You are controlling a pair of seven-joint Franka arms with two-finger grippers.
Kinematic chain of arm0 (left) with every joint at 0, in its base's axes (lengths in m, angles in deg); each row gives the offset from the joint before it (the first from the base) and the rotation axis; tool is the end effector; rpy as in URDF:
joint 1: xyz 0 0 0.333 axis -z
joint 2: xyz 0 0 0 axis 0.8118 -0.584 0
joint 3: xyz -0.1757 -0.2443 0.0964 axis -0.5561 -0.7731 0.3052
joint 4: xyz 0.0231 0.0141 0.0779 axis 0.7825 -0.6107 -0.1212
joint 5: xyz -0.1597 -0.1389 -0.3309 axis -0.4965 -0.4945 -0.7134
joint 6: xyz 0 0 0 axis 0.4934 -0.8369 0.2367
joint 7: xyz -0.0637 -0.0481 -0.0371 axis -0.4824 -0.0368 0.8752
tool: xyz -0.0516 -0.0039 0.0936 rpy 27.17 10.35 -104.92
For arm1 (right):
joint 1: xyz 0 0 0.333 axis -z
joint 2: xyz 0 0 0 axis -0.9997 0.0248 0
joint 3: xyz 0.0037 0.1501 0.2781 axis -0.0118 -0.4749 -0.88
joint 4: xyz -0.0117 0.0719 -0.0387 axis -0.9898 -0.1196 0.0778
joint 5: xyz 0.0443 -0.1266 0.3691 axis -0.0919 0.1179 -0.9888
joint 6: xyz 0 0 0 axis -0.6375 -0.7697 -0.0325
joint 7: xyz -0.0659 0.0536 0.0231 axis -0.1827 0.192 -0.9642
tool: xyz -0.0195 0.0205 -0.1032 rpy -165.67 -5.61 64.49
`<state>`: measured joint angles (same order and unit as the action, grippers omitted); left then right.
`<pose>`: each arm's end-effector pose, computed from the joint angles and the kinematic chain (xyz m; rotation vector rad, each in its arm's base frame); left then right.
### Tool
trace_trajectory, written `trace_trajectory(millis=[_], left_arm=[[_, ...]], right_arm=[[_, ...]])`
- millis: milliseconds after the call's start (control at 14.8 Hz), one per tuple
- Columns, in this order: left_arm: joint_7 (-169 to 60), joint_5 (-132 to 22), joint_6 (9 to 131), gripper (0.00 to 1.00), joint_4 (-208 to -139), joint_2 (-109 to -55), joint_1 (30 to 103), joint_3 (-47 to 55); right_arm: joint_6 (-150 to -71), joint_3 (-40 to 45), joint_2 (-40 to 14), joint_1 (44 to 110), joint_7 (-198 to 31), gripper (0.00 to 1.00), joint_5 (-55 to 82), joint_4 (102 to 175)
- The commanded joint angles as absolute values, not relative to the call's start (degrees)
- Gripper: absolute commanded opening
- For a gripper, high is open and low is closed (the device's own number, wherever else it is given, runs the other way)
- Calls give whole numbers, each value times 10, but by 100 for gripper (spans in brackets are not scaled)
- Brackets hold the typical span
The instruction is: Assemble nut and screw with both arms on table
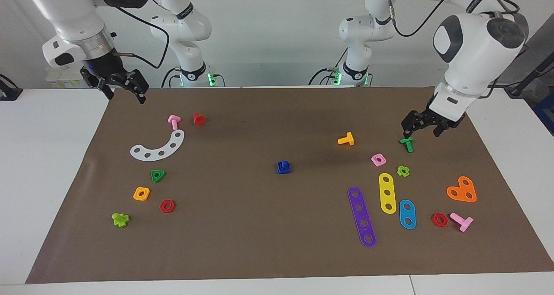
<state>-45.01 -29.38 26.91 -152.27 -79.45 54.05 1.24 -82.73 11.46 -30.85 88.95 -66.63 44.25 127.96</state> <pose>0.5965 -0.0569 0.5736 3.1345 0.0073 -0.0064 0.5393 -0.0238 0.6265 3.1215 -0.3058 -0.0126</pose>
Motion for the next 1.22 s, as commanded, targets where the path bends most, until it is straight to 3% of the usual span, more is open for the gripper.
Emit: trace_trajectory(millis=[0,745,1151], left_arm=[[-487,-289,268,100,-1580,-742,561,12],[-459,-284,309,100,-1550,-743,551,20],[-441,-283,197,100,-1481,-766,550,24]], right_arm=[[-818,110,-305,894,-674,100,442,1272],[-818,107,-307,885,-675,100,438,1282],[-818,107,-312,885,-678,100,439,1282]])
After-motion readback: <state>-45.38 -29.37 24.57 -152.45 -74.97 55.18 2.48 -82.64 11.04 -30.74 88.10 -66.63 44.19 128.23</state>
